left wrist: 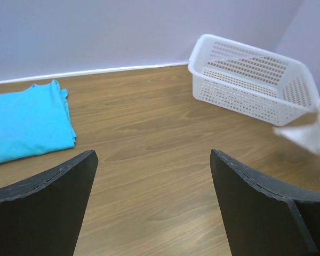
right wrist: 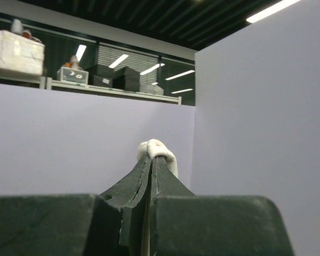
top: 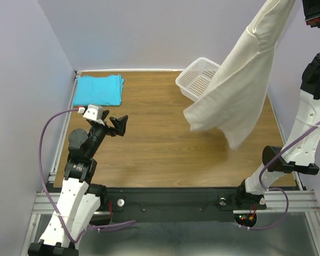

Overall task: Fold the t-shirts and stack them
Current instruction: Move the tshirt to the center of the board

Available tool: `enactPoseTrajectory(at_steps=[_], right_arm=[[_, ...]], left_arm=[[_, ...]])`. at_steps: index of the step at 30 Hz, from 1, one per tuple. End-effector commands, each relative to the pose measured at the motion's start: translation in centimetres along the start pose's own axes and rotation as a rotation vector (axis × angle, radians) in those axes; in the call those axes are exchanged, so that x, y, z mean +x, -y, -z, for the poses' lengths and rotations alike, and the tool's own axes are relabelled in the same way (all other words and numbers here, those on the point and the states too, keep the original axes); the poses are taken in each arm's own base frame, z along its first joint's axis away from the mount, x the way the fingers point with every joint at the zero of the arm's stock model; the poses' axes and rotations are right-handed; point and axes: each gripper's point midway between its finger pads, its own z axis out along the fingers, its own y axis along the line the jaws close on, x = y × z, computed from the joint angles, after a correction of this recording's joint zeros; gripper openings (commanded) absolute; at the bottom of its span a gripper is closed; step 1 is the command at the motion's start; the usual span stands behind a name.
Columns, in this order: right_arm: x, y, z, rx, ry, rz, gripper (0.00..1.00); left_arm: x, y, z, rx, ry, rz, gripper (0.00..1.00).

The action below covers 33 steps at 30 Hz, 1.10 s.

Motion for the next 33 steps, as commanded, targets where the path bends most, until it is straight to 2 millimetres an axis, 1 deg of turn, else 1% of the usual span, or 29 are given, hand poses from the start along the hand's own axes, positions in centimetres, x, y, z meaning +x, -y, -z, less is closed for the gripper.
enactPoseTrajectory(at_steps=[1, 3, 4, 5, 7, 8, 9, 10, 11, 12, 13, 14, 15, 16, 17, 18, 20, 21, 23, 24, 25, 26, 28, 29, 30, 31, 32, 33], right_arm=[[-1.5, -3.1, 0.0, -0.057, 0.039, -0.127, 0.01], [-1.1, -3.9, 0.3, -0.067, 0.006, -0.178, 0.01], [0.3, -2.5, 0.6, -0.036, -0.026, -0.214, 0.01], [0.6, -2.0, 0.7, -0.020, -0.032, -0.224, 0.01], [2.4, -1.1, 1.1, 0.006, -0.087, -0.255, 0.00], [4.5, 0.2, 1.5, 0.030, -0.132, -0.301, 0.01], [5.9, 0.8, 1.6, 0.034, -0.158, -0.295, 0.01], [7.7, 1.4, 1.8, 0.066, -0.197, -0.333, 0.01], [11.1, 1.3, 1.8, 0.049, -0.251, -0.338, 0.01], [13.0, 0.9, 2.0, 0.040, -0.287, -0.350, 0.01], [15.9, -0.5, 2.0, 0.025, -0.343, -0.417, 0.01], [18.4, -0.6, 2.4, 0.026, -0.386, -0.441, 0.01], [22.0, -0.4, 3.8, 0.024, -0.456, -0.427, 0.01], [24.6, -0.9, 4.8, 0.037, -0.523, -0.454, 0.01], [27.0, -2.1, 5.1, -0.005, -0.563, -0.412, 0.01], [29.7, -2.1, 6.2, 0.000, -0.617, -0.423, 0.00], [32.7, -2.6, 7.4, 0.008, -0.691, -0.441, 0.01], [34.7, -2.1, 7.9, 0.000, -0.722, -0.419, 0.01], [36.3, -2.3, 7.7, -0.010, -0.753, -0.406, 0.01], [38.0, -1.9, 7.8, -0.009, -0.780, -0.391, 0.00], [39.2, -1.4, 8.2, 0.000, -0.797, -0.395, 0.01], [40.2, -2.1, 8.2, -0.012, -0.815, -0.412, 0.01], [42.6, -2.8, 9.1, -0.033, -0.861, -0.404, 0.01], [44.3, -4.4, 9.7, -0.061, -0.898, -0.421, 0.01], [46.1, -4.9, 10.9, -0.081, -0.938, -0.398, 0.01], [47.1, -5.7, 11.6, -0.094, -0.969, -0.402, 0.02], [48.6, -6.9, 12.3, -0.114, -1.000, -0.412, 0.02], [49.6, -7.2, 13.0, -0.120, -1.020, -0.397, 0.03]], left_arm=[[-2.5, 1.6, 0.3, 0.087, 0.105, -0.045, 0.98], [-2.5, 1.6, 0.3, 0.083, 0.110, -0.046, 0.98], [-2.6, 1.6, 0.3, 0.082, 0.112, -0.045, 0.98], [-2.6, 1.6, 0.3, 0.083, 0.112, -0.045, 0.98], [-2.5, 1.6, 0.3, 0.083, 0.110, -0.044, 0.98], [-2.4, 1.5, 0.3, 0.079, 0.106, -0.042, 0.98], [-2.4, 1.5, 0.3, 0.079, 0.106, -0.043, 0.98], [-2.4, 1.5, 0.2, 0.081, 0.106, -0.045, 0.98], [-2.3, 1.5, 0.2, 0.080, 0.102, -0.044, 0.98], [-2.3, 1.4, 0.2, 0.078, 0.100, -0.045, 0.98], [-2.3, 1.5, 0.2, 0.078, 0.102, -0.046, 0.98], [-2.3, 1.4, 0.2, 0.078, 0.101, -0.048, 0.98], [-2.3, 1.4, 0.2, 0.077, 0.101, -0.048, 0.98], [-2.3, 1.3, 0.2, 0.073, 0.099, -0.050, 0.98], [-2.4, 1.3, 0.2, 0.071, 0.103, -0.051, 0.99], [-2.4, 1.3, 0.2, 0.070, 0.102, -0.052, 0.98], [-2.4, 1.2, 0.3, 0.064, 0.105, -0.055, 0.98], [-2.4, 1.1, 0.2, 0.061, 0.104, -0.054, 0.98], [-2.4, 1.0, 0.2, 0.055, 0.102, -0.055, 0.98], [-2.6, 1.0, 0.3, 0.049, 0.107, -0.056, 0.98], [-2.5, 0.8, 0.3, 0.043, 0.106, -0.054, 0.98], [-2.5, 0.8, 0.3, 0.040, 0.106, -0.054, 0.98], [-2.6, 0.7, 0.4, 0.031, 0.109, -0.057, 0.98], [-2.7, 0.7, 0.4, 0.031, 0.112, -0.056, 0.98], [-2.7, 0.6, 0.5, 0.027, 0.113, -0.058, 0.98], [-2.8, 0.6, 0.5, 0.027, 0.114, -0.060, 0.98], [-2.8, 0.6, 0.5, 0.022, 0.115, -0.061, 0.98], [-2.9, 0.6, 0.6, 0.023, 0.120, -0.060, 0.98]])
